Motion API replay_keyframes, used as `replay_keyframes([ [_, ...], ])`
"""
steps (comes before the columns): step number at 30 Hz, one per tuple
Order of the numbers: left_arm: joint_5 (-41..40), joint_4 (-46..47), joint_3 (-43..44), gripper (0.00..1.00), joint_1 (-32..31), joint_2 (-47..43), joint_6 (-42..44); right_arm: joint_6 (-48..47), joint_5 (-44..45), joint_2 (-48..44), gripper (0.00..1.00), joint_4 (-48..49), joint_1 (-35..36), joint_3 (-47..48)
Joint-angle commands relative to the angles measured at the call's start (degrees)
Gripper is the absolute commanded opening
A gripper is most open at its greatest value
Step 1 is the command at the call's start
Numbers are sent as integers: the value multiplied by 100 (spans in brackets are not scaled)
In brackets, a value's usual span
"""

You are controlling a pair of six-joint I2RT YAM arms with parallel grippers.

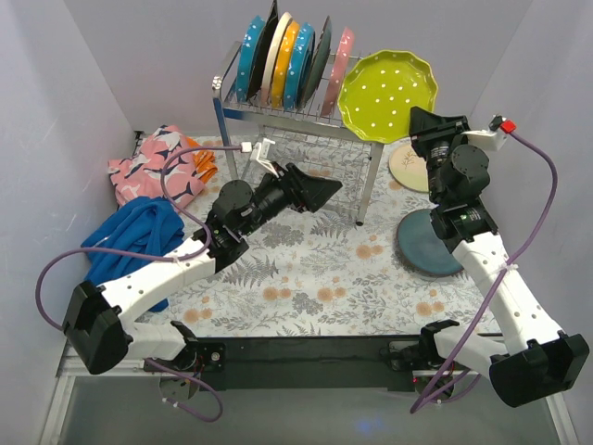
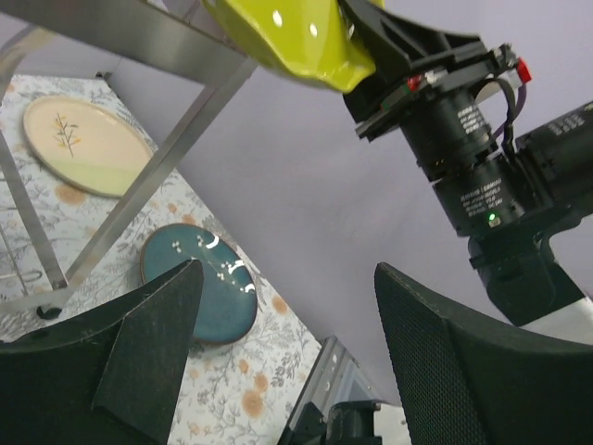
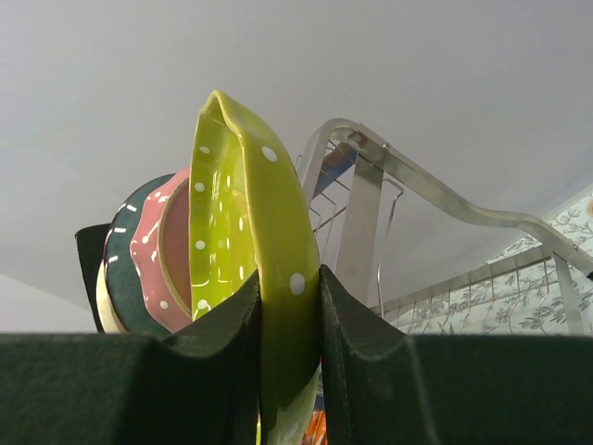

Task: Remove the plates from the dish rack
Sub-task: Unload the plate from the dish rack.

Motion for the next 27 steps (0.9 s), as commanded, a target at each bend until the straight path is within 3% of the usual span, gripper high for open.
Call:
replay_keyframes([
  [1,101,358,432,73,200,256,-82,387,-651,-287,1,793,-168,-46],
  [11,488,903,634,73,350,713,-3,1064,-1890,-331,1,1241,-749,-372],
  [27,717,1185,749,73,394,1135,155,1943,-2866,-752,1,1743,-1329,-1163],
])
